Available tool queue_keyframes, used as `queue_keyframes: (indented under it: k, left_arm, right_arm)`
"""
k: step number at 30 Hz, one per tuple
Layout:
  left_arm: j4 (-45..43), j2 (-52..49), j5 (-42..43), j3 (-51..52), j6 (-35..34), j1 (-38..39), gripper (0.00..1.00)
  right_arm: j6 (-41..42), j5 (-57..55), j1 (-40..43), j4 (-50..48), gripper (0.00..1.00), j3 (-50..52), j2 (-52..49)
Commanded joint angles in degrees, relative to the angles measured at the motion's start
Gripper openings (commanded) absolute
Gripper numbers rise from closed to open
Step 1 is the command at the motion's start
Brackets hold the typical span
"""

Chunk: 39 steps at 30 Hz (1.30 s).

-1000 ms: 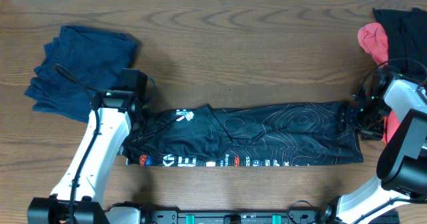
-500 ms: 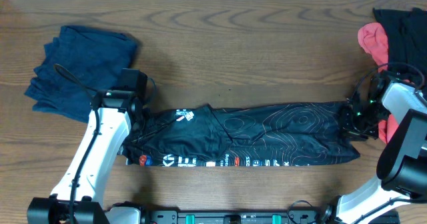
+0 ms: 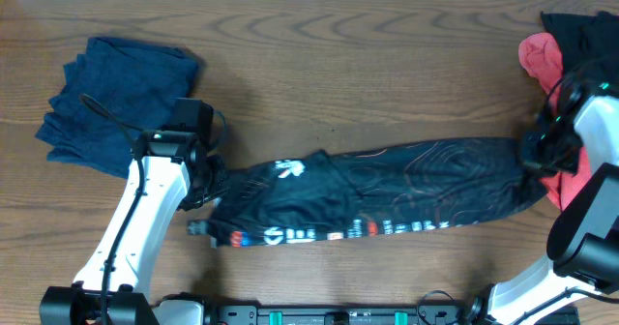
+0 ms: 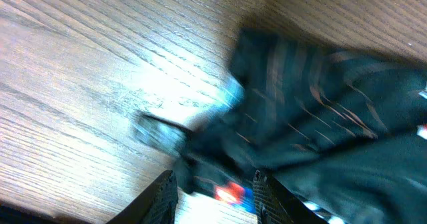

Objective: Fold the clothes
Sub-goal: 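Fold the strip's right end leftward toward the center with the right gripper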

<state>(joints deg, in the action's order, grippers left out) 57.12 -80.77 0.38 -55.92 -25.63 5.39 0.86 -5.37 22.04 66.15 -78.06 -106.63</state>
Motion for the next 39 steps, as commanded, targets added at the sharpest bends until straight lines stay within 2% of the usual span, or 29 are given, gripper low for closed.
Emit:
queue_keyframes:
  k: [1,7,8,14,25,33,37,39]
  left_arm:
    - [0.2,0.31,0.5,-1.22,0.52,-0.24,0.39]
    - [0.0,0.31,0.5,-1.22,0.5,-0.24,0.4]
    - [0.0,0.31,0.5,-1.22,0.5,-0.24,0.43]
    - [0.0,0.31,0.5,-1.22,0.52,-0.24,0.44]
    - [0.0,0.31,0.48,-1.22,0.52,-0.24,0.45]
    - [0.04,0.31,0.5,-1.22,0.52,-0.24,0.45]
    - [0.02,0.31,0.5,-1.22,0.52,-0.24,0.45]
    - [0.02,0.31,0.5,-1.22,0.52,-0.24,0.44]
  right_arm:
    - [1.84,-2.71,-0.26,2.56,0.01,-4.61,1.01]
    - [0.24,-0.22,-6.95,6.29,0.01,-5.42,1.01]
    - [0.15,-0.17,-8.55,6.84,0.01,-5.42,1.01]
    - [0.87,1.86,-20.65,9.81,0.01,-5.4,1.01]
    - [4.5,3.76,-39.65,7.78,0.06,-3.72,0.9]
    - [5.11,3.89,-47.1,6.27,0.1,-1.2,0.87]
    - [5.09,3.93,-48.04,6.27,0.22,-1.2,0.87]
    - [4.61,3.91,-48.26,6.27,0.22,-1.2,0.87]
